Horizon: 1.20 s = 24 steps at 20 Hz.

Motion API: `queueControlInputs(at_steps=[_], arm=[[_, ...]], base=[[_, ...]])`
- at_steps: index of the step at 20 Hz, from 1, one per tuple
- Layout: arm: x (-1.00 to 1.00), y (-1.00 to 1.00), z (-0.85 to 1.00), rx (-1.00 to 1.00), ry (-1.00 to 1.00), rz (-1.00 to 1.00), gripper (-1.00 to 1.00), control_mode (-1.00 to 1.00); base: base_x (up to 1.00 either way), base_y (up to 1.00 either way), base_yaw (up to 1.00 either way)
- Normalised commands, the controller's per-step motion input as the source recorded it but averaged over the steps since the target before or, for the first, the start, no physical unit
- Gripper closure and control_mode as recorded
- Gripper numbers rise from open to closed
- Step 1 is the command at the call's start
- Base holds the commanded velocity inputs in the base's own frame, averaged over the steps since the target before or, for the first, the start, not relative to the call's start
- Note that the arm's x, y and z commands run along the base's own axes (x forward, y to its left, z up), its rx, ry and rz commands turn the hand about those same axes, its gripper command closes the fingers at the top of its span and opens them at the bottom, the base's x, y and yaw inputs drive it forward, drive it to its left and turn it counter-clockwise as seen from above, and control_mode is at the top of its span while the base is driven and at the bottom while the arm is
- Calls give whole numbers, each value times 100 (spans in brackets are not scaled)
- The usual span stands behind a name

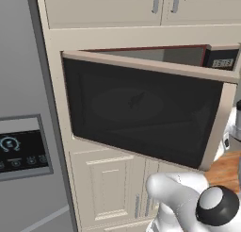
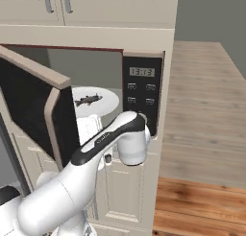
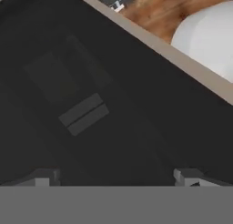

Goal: Open the microwave door.

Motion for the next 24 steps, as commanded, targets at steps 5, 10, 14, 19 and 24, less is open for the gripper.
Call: queueControlInputs(at_steps=[5, 10, 14, 19, 24], arm=[[-78, 50, 16, 0, -10, 14, -100, -100], [-76, 69, 14, 0, -13, 13, -100, -100], [-78, 83, 12, 0, -13, 13, -100, -100], [-81, 93, 4, 1, -13, 11, -100, -100], [-64, 100, 0, 9, -10, 7, -100, -100]], base=[[0, 0, 0], [0, 0, 0], [0, 0, 0], [0, 0, 0], [0, 0, 0]])
